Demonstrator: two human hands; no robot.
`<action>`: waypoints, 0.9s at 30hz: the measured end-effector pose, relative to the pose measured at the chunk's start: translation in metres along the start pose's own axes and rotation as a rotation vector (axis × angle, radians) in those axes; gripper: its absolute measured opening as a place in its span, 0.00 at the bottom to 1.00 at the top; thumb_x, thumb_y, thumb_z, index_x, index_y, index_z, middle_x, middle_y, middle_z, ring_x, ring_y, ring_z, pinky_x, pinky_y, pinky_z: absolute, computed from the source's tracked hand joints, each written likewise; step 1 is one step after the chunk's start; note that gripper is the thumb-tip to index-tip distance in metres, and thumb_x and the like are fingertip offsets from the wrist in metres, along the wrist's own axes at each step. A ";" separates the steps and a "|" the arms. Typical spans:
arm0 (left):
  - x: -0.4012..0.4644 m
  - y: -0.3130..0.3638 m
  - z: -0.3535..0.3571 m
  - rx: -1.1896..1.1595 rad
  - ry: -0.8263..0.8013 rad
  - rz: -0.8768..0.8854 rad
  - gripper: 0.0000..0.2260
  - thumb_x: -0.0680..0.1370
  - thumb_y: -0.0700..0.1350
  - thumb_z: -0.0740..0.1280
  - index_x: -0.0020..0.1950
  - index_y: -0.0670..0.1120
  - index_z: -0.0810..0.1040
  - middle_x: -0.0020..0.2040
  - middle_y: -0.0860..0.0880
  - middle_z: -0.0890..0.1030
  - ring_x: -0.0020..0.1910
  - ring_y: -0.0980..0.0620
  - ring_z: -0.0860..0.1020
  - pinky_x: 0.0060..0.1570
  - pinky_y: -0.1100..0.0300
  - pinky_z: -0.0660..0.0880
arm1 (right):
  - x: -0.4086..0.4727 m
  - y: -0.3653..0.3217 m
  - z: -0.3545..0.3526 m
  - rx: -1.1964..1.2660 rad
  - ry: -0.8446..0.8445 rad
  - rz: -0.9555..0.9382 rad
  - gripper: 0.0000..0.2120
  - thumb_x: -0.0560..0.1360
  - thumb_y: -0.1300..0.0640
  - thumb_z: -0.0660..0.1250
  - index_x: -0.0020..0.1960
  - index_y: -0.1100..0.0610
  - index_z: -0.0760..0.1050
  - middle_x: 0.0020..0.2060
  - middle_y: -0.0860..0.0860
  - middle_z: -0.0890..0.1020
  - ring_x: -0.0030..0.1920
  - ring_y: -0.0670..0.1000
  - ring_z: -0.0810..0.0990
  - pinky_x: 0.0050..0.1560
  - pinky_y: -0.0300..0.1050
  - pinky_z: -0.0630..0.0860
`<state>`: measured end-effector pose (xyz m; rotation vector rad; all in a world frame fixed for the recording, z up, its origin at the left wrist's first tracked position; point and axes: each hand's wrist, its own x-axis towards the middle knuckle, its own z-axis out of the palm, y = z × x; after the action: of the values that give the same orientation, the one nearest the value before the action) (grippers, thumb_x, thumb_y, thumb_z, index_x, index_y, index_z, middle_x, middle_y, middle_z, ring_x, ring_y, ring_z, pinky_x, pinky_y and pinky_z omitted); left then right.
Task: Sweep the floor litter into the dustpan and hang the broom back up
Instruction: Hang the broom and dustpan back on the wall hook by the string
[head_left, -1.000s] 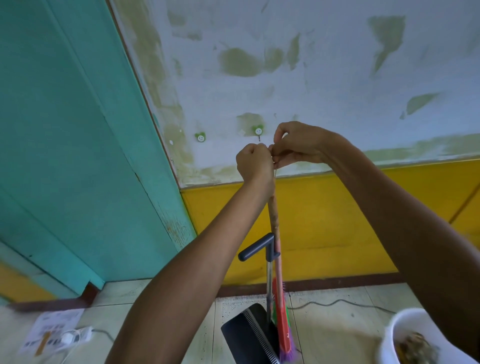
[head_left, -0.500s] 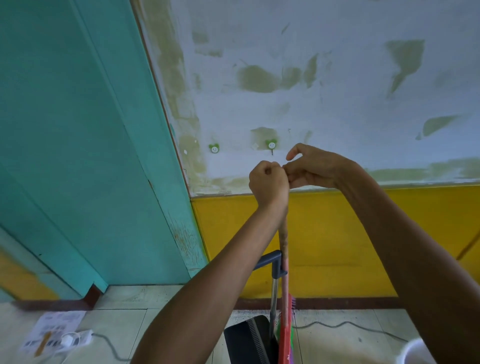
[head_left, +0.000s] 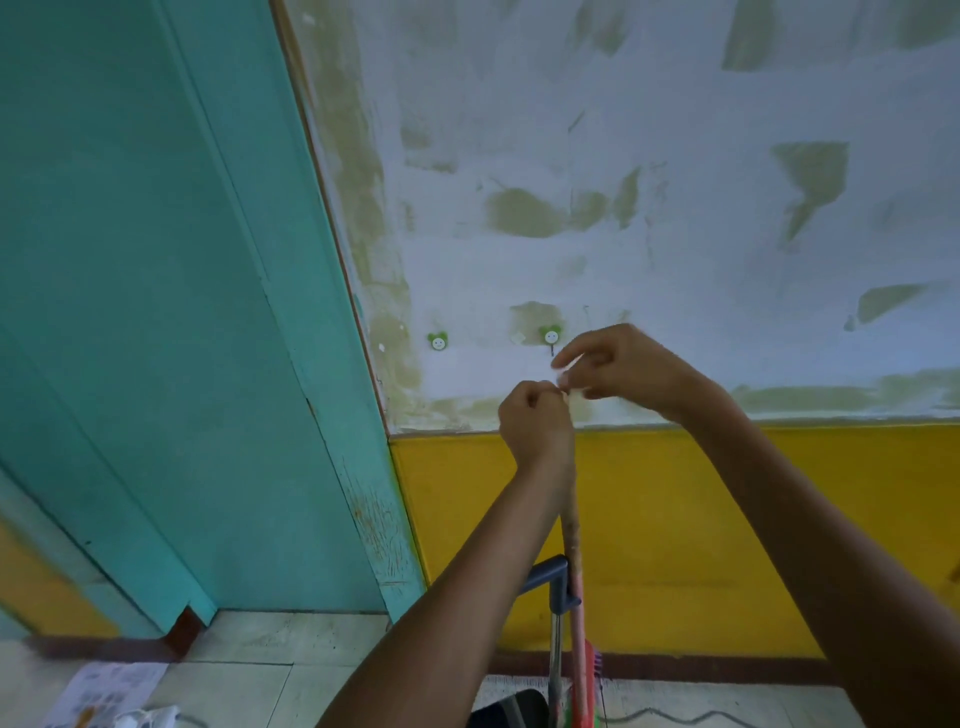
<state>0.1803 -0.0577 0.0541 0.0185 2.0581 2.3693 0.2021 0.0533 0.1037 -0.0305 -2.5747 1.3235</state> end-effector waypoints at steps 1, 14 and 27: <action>0.005 0.004 -0.001 -0.041 -0.009 -0.028 0.11 0.74 0.33 0.59 0.33 0.42 0.73 0.29 0.46 0.70 0.30 0.48 0.66 0.32 0.56 0.62 | -0.004 0.006 0.005 0.313 0.111 -0.011 0.04 0.72 0.62 0.71 0.46 0.60 0.82 0.37 0.57 0.85 0.40 0.52 0.85 0.43 0.47 0.82; 0.010 0.034 0.006 -0.063 -0.213 0.017 0.14 0.72 0.33 0.59 0.29 0.45 0.74 0.25 0.50 0.69 0.24 0.52 0.66 0.26 0.61 0.61 | 0.042 0.024 -0.008 0.023 0.543 -0.343 0.13 0.72 0.61 0.72 0.55 0.52 0.78 0.32 0.49 0.78 0.36 0.45 0.78 0.46 0.36 0.76; 0.063 0.032 0.024 0.080 -0.218 0.009 0.14 0.74 0.37 0.62 0.29 0.44 0.75 0.26 0.50 0.73 0.26 0.52 0.70 0.27 0.64 0.67 | 0.035 0.063 0.020 0.548 -0.114 -0.003 0.13 0.81 0.56 0.61 0.46 0.61 0.82 0.40 0.55 0.83 0.45 0.56 0.82 0.44 0.46 0.80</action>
<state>0.1177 -0.0380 0.0899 0.2744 2.0512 2.1759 0.1581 0.0788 0.0494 0.1502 -2.2009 2.0287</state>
